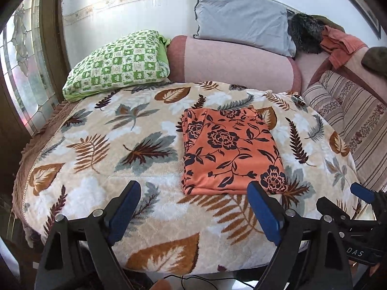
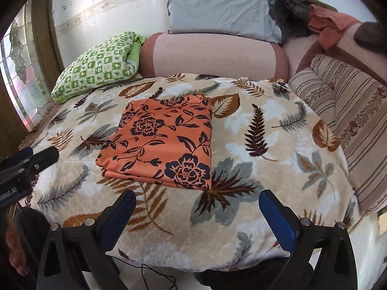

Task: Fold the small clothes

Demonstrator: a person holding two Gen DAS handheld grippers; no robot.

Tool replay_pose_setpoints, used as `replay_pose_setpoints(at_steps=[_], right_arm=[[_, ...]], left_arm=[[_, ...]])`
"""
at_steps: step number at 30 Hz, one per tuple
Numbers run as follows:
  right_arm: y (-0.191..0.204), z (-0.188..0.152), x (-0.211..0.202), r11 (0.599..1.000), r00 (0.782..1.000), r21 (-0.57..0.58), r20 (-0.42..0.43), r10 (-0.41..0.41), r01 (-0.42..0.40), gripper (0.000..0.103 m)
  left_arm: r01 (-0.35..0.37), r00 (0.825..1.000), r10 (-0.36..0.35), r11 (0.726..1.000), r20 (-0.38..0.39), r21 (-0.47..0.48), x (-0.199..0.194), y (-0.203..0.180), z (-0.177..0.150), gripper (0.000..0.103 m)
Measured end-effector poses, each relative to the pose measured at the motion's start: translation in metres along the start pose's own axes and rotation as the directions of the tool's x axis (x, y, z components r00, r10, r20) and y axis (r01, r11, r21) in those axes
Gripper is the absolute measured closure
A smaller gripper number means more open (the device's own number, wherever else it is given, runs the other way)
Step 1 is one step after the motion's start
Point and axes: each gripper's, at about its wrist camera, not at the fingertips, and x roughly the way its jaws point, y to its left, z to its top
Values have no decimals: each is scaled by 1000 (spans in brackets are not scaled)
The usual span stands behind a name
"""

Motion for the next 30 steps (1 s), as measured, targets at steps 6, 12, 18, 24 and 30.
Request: replay_pose_setpoints(at_steps=[6,12,18,24,30], right_arm=[[0,1,1,999,999,40,-43,-7,8,0],[12,2,10,1000,997,21,-75,-13,14,0],[13,13,-5,999,1000,44,-24,-2,3,0],[16,21,-14,999,1000,44,4,9,-9,0],[21,25,-13,1000,1000,27,-1,-10,10,0]], left_arm=[[-14,1000,14,1000,4,10,-10,-1,-2,13],[-41,999,41,999,-16,30,-11,-5,1,13],[-47,999,47,999,18,14,-21,-4,7,13],[-45,999,45,999,31,24,-28,-6,13,13],[-31,998,29,999,54,32,-32,-9,15,13]])
